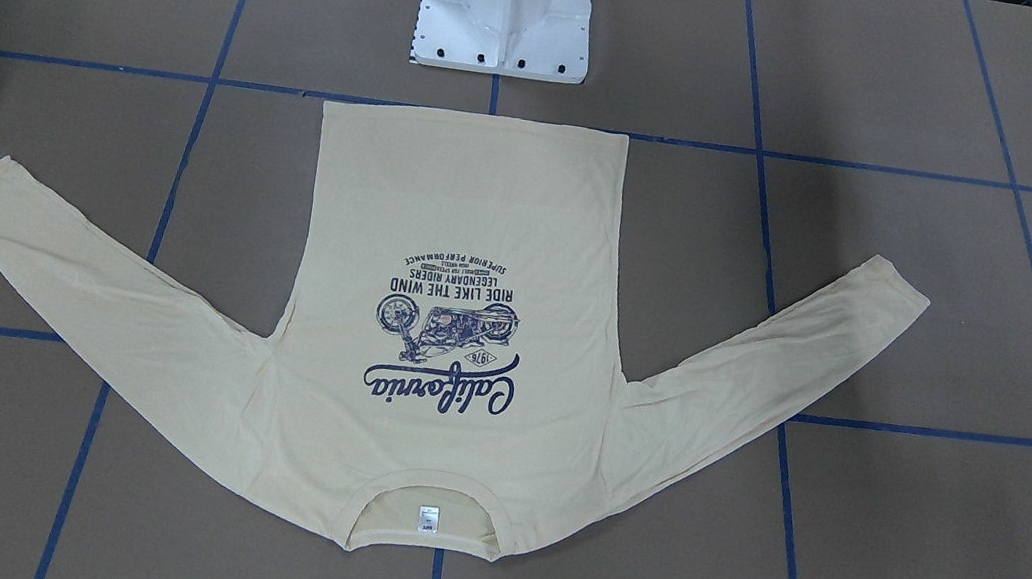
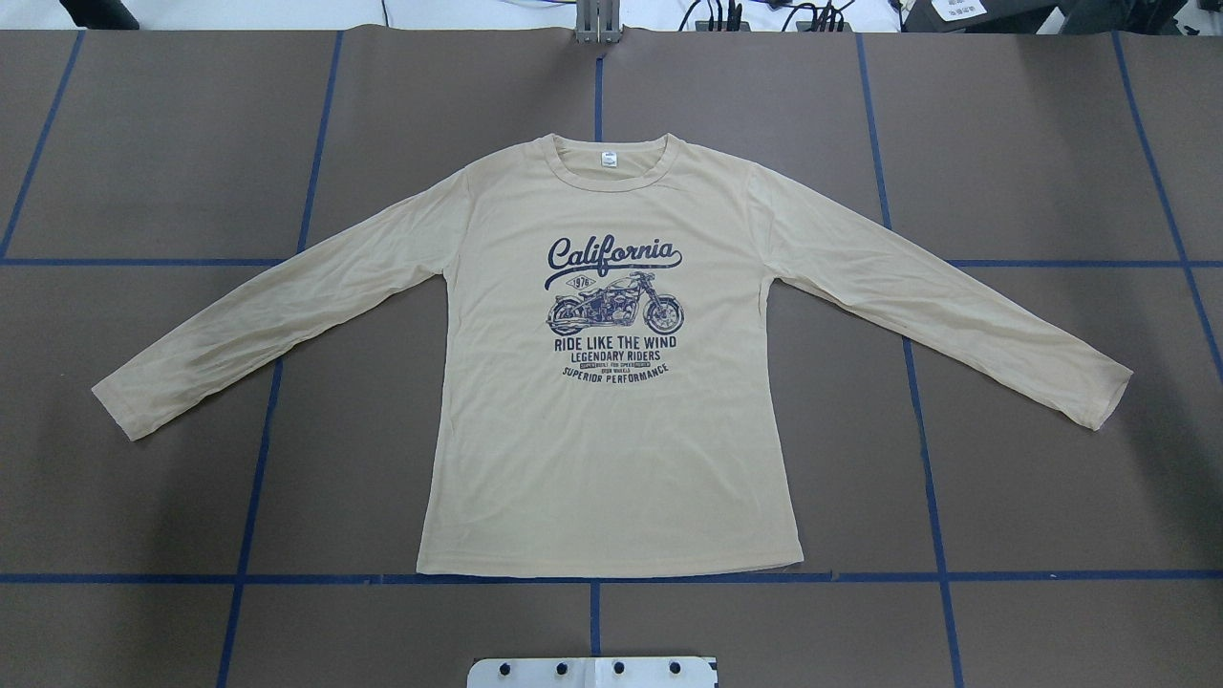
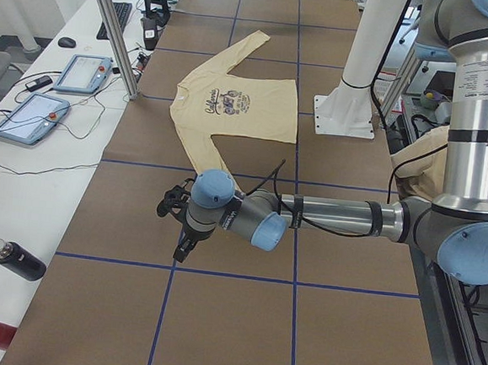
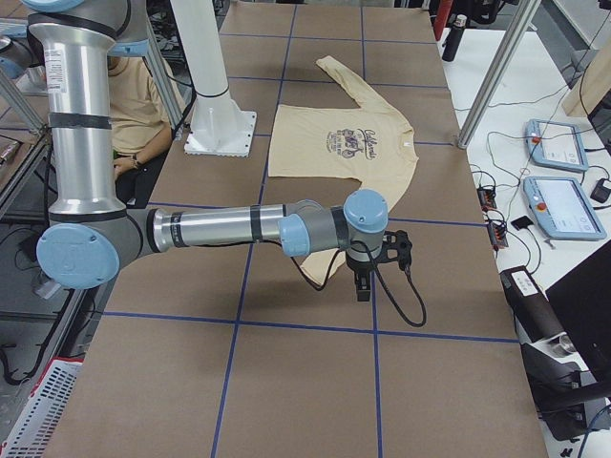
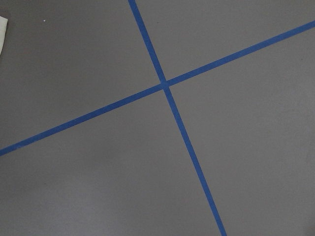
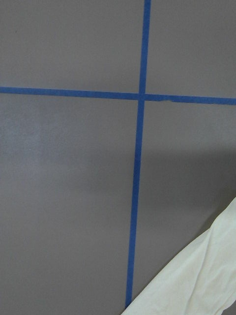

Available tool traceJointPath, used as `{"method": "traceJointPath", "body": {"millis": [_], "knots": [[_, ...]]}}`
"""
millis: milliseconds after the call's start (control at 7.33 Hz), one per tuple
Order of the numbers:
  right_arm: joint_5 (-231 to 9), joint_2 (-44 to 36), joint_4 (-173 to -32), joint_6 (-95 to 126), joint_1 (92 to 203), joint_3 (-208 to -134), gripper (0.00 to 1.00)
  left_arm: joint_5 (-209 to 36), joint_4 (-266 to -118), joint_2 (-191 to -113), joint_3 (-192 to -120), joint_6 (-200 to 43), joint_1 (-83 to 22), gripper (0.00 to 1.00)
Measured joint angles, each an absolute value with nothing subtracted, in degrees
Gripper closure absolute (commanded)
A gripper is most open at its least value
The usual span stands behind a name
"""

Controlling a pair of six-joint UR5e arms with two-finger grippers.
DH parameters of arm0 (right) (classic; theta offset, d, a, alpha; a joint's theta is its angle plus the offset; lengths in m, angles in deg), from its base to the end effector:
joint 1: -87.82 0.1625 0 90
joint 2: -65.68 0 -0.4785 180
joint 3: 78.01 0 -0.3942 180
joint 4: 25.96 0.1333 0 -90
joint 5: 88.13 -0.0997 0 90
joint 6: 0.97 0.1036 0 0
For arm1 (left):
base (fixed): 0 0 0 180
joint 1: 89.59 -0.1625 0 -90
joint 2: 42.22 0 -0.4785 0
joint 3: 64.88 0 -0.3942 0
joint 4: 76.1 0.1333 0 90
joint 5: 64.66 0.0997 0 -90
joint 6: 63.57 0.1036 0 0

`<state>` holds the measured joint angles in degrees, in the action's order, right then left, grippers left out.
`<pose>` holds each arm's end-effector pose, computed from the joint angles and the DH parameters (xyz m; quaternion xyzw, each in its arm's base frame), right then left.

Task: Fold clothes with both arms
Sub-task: 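Move the right gripper toward the sleeve cuff nearest it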

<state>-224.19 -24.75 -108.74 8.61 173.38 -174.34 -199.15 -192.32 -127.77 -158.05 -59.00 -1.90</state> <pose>0.0197 -0.5050 0.6478 0.0569 -0.3986 -0.0037 0.9154 -0.0414 -0.4806 0.6733 0.2071 0.3656 0.1358 0.8972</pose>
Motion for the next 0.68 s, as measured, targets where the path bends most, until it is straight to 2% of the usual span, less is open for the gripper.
{"method": "traceJointPath", "body": {"millis": [682], "knots": [[-222.50, -26.90, -104.49, 14.09, 168.74, -175.53, 0.00, -199.31, -196.34, -125.81, -158.11, -60.05, -1.89, 0.01]]}}
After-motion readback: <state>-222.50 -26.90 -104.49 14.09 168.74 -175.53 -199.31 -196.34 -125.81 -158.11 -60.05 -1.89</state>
